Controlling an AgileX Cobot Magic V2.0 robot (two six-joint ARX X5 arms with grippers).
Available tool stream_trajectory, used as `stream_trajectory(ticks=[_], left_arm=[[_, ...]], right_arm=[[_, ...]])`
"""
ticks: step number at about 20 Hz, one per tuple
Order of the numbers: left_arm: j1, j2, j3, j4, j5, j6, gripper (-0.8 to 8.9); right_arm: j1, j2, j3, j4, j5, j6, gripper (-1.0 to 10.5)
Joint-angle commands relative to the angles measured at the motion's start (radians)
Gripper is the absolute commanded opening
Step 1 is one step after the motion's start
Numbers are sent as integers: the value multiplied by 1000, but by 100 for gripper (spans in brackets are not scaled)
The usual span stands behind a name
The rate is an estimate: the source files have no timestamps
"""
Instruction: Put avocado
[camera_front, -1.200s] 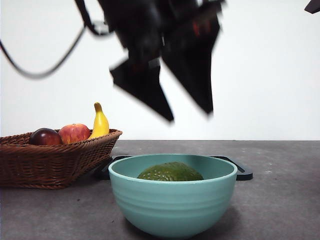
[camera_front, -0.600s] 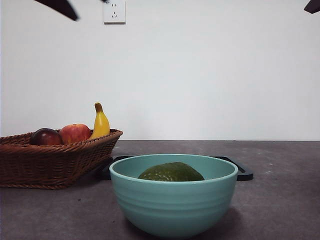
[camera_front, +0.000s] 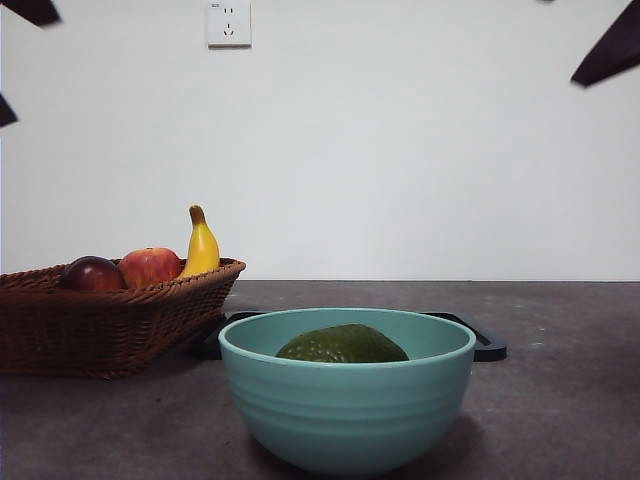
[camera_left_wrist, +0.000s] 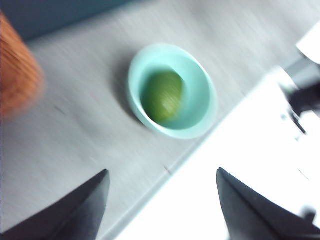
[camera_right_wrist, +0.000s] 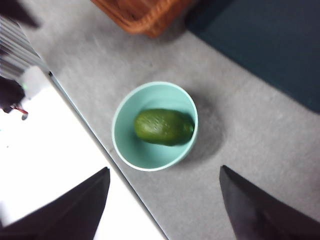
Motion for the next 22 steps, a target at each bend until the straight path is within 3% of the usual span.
stream_trajectory(ticks=[1, 4, 13, 22], left_arm=[[-5, -3, 10, -16, 19, 58, 342], [-5, -5, 10, -16, 19, 60, 342], [-5, -5, 10, -16, 19, 61, 342], [-5, -5, 10, -15, 18, 64, 342]], right_arm=[[21, 69, 19, 16, 0, 10, 347], [56, 163, 19, 57, 10, 10, 346], [195, 446, 19, 235, 216, 10, 346], [255, 578, 19, 361, 277, 29, 264]])
